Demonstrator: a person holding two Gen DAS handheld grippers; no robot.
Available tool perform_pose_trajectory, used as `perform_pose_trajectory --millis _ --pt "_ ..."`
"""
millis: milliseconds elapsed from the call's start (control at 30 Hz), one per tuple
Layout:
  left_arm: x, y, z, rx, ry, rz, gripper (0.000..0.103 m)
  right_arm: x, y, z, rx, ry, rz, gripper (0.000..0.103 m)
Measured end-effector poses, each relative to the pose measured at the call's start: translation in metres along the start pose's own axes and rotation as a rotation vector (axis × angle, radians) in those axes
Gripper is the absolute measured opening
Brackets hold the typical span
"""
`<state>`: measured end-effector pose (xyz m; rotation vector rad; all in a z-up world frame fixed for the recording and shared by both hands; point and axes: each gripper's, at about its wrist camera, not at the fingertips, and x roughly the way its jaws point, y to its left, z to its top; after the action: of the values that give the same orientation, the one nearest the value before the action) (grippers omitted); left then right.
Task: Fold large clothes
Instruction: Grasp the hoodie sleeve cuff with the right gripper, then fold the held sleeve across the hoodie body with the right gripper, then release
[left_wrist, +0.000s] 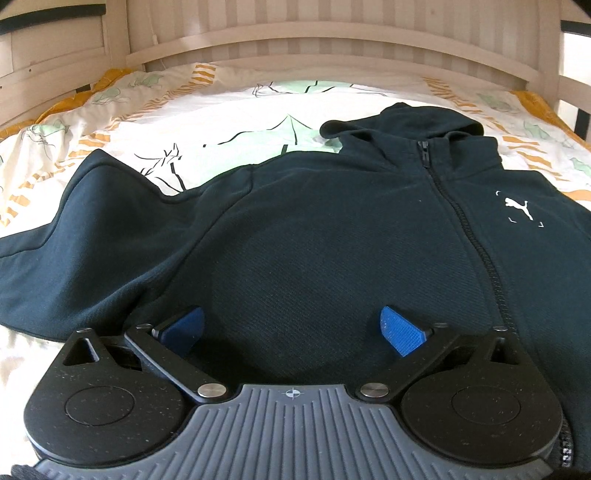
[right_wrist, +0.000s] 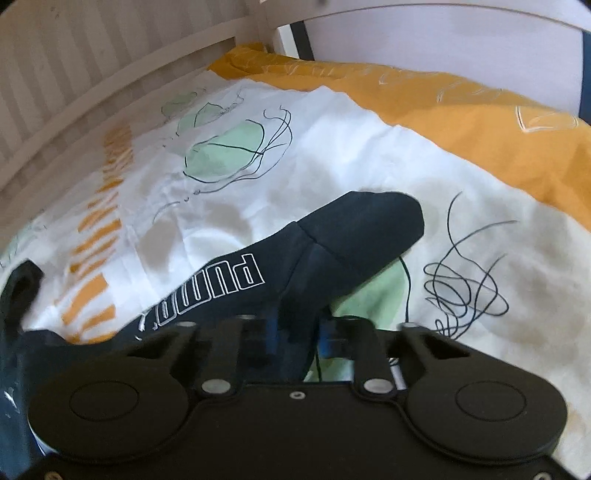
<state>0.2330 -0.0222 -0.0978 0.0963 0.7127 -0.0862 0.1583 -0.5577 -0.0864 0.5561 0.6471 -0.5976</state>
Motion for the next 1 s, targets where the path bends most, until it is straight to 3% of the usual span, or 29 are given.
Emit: perform_pose_trajectory --millis 133,300,567,767,1000 --pt "0.000 0.000 0.000 0.001 0.000 0.000 0.103 -0.020 0.014 0.009 -0.052 -0.039 -0.002 0.014" --pt "0.000 0.000 -0.001 0.000 0.001 -0.001 0.103 -0.065 0.047 0.029 -0.129 -0.109 0.067 0.013" --pt "-0.003 0.010 0.011 -0.005 0.060 -0.039 0.102 -0.147 0.147 0.031 -0.291 -0.204 0.272 0.013" --pt "-0.026 0.045 0.020 -0.093 0.088 -0.093 0.101 -0.177 0.229 -0.012 -0.399 -0.185 0.434 0.013" --pt "-0.055 0.085 0.018 -0.103 0.054 -0.080 0.101 -0.163 0.311 -0.100 -0.565 -0.064 0.548 0.013"
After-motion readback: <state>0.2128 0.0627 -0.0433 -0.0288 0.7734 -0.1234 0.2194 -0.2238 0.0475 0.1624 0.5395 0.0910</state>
